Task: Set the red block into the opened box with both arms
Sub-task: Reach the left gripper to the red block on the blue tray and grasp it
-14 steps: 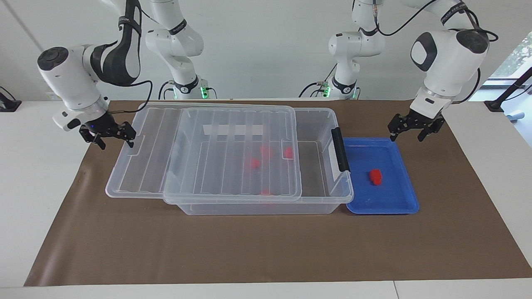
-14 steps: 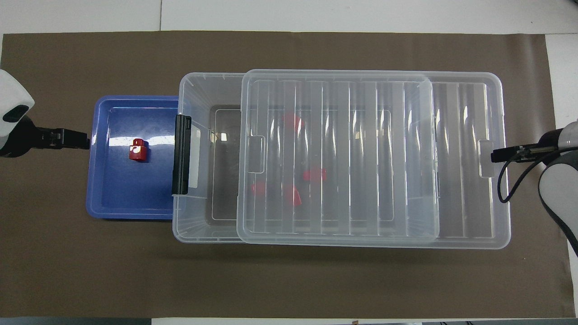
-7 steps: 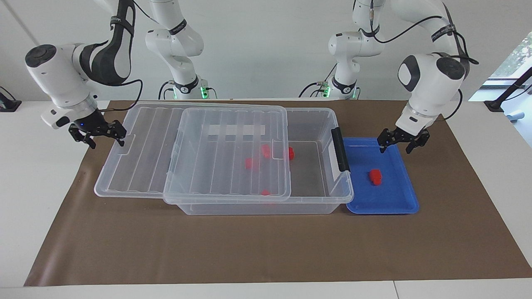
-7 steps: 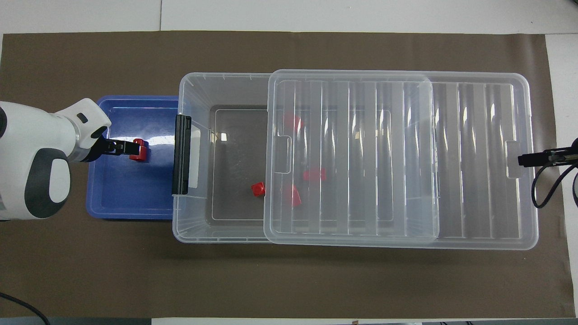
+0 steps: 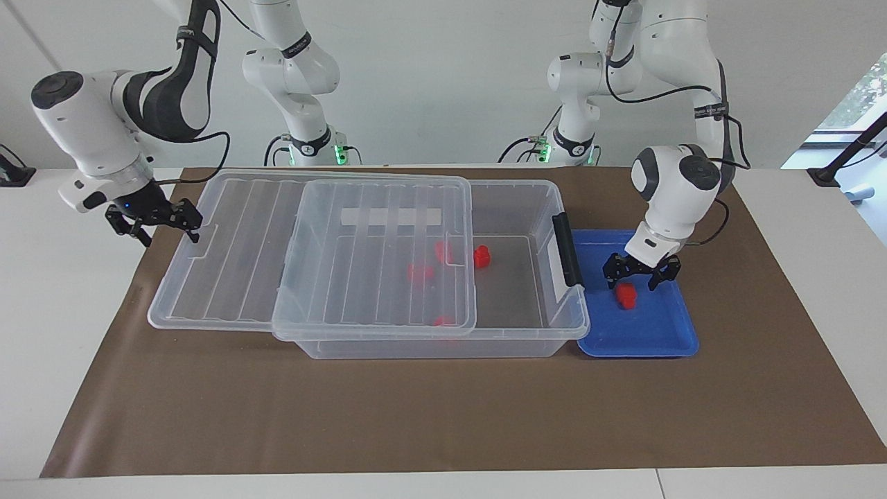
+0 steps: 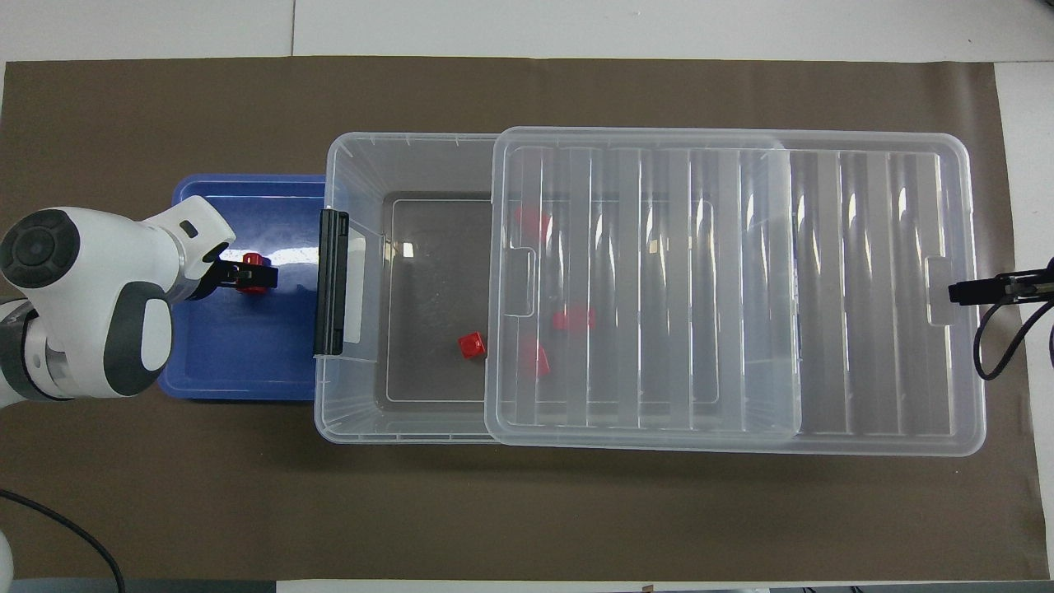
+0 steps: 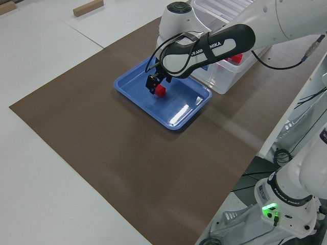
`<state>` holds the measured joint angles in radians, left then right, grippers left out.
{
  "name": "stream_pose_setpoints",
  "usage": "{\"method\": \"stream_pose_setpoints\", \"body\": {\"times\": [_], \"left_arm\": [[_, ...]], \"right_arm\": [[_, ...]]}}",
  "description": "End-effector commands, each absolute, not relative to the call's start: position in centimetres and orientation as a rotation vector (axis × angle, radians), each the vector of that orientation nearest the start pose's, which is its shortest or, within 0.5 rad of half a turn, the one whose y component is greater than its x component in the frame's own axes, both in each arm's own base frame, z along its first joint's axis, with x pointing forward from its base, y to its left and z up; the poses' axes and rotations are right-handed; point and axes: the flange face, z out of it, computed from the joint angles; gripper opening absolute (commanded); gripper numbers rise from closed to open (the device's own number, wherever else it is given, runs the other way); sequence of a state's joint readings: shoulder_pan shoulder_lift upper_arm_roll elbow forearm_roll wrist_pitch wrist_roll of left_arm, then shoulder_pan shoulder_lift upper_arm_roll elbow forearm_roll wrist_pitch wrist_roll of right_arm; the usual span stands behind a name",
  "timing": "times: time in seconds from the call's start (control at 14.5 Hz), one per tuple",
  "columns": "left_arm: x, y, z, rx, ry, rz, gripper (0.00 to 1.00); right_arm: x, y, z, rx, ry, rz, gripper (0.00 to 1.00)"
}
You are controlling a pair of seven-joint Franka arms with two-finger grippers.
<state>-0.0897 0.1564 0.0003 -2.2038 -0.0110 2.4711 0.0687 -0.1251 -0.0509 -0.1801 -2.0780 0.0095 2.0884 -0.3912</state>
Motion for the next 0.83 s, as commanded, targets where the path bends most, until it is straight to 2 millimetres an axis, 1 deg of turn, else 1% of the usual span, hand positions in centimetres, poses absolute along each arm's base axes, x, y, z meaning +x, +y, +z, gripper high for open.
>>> {"method": "stream_pose_setpoints", "body": {"times": [0.0, 0.21, 0.28, 0.35, 0.41, 0.55, 0.62, 0.69, 0.76], "left_arm": [[55.7, -5.2, 30.7, -3.12, 0.247, -0.214, 1.0], [55.7, -5.1, 30.6, -3.118, 0.256, -0.209, 1.0], [55.6, -5.1, 30.6, -3.12, 0.242, -0.205, 0.71], [55.6, -5.1, 30.6, -3.12, 0.242, -0.204, 0.28], [55.7, -5.0, 30.6, -3.118, 0.256, -0.207, 0.0], [55.6, -5.1, 30.6, -3.121, 0.242, -0.19, 0.0], [55.6, -5.2, 30.8, -3.121, 0.244, -0.185, 0.0], [55.5, -5.3, 31.3, -3.122, 0.246, -0.169, 0.0], [55.4, -5.2, 32.3, -3.123, 0.246, -0.149, 0.0]], "right_arm": [[51.6, -17.3, 45.6, -3.151, -0.172, -0.114, 1.0], [51.7, -17.2, 45.7, -3.15, -0.179, -0.114, 1.0], [51.6, -17.2, 45.7, -3.15, -0.177, -0.114, 1.0], [51.6, -17.2, 45.7, -3.149, -0.179, -0.109, 1.0], [51.6, -17.2, 45.6, -3.149, -0.176, -0.105, 1.0], [52.1, -17.1, 46.7, -3.149, -0.181, -0.099, 1.0], [52.5, -16.8, 47.6, -3.145, -0.186, -0.081, 1.0], [53.0, -16.3, 48.5, -3.142, -0.196, -0.062, 1.0], [53.6, -15.0, 49.7, -3.135, -0.231, -0.045, 1.0]]}}
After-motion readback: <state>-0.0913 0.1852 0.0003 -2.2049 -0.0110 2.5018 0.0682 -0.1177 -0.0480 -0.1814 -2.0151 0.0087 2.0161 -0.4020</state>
